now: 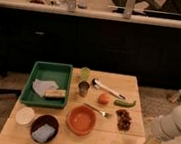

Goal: Place banana in plastic cup

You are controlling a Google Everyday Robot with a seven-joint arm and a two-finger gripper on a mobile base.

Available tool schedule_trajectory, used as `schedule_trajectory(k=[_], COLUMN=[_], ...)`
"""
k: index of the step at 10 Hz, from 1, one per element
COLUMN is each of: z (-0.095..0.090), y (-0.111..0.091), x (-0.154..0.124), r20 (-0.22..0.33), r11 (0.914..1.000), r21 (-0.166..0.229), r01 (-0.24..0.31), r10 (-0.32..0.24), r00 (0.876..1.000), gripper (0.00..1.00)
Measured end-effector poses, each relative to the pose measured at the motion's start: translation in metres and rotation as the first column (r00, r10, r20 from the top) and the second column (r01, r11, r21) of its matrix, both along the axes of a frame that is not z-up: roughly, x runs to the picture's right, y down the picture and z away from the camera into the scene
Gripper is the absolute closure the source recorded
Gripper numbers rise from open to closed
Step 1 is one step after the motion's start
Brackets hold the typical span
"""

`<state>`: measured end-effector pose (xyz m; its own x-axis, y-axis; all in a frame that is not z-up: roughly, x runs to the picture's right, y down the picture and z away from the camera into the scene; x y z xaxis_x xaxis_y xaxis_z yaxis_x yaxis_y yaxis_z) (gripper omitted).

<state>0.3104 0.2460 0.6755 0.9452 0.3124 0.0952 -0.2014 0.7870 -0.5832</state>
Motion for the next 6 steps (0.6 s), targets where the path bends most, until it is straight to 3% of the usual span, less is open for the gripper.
schedule_trajectory(k=[6], z=[0.001], y=[0.044], x=[-0.011], r20=[0.065], r11=[0.9987], r21=[0.009], r01=[-0.05], r10=[0.049], r00=[0.997], gripper=[0.2])
